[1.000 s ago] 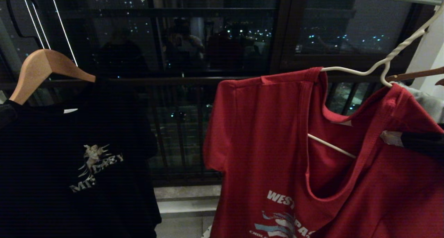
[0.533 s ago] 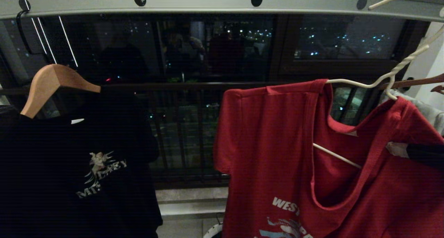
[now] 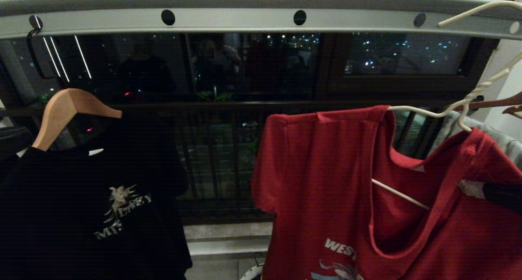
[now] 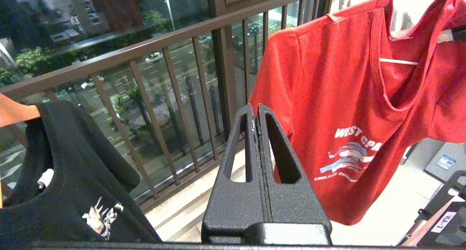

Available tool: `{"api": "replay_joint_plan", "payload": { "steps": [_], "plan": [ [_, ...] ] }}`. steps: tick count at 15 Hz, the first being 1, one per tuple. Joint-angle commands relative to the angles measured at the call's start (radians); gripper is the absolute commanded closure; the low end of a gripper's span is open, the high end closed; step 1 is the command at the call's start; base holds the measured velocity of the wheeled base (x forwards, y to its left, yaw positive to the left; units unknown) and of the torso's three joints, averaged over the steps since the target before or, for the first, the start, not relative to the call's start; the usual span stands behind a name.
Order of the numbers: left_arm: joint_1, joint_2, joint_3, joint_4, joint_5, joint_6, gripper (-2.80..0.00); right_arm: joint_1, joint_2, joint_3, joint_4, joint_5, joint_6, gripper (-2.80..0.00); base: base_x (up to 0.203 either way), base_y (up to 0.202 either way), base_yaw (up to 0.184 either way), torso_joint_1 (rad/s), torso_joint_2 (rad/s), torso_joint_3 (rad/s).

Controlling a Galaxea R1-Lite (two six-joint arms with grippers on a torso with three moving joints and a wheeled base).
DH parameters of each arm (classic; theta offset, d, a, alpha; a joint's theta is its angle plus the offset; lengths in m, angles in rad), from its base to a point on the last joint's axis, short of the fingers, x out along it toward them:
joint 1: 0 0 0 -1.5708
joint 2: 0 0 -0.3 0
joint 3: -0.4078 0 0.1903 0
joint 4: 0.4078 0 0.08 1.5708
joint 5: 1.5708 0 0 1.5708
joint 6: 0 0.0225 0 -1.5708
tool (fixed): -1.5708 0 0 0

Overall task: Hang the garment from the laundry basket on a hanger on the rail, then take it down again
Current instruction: Hang the clothes rack on the clothesline

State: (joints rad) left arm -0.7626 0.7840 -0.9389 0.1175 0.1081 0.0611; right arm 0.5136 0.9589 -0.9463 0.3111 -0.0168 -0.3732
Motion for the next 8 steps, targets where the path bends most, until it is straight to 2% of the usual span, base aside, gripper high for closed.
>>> {"api": "replay_joint_plan", "payload": {
  "steps": [1, 4, 8],
  "plan": [
    [0.000, 0.003, 0.003, -0.001, 0.001, 0.000, 0.00, 0.000, -0.006, 0.012, 0.002, 0.000, -0.002, 0.00, 0.000, 0.000, 0.000, 0.095, -0.19, -0.095],
    [0.000, 0.000, 0.002, -0.002, 0.001, 0.000, 0.00, 0.000, -0.011, 0.017, -0.021, 0.000, -0.001, 0.00, 0.000, 0.000, 0.000, 0.084, -0.17, -0.080],
    [-0.001, -0.002, 0.002, -0.002, 0.001, 0.000, 0.00, 0.000, -0.017, 0.096, -0.183, -0.001, -0.004, 0.00, 0.000, 0.000, 0.000, 0.015, -0.03, -0.019]
  ]
}}
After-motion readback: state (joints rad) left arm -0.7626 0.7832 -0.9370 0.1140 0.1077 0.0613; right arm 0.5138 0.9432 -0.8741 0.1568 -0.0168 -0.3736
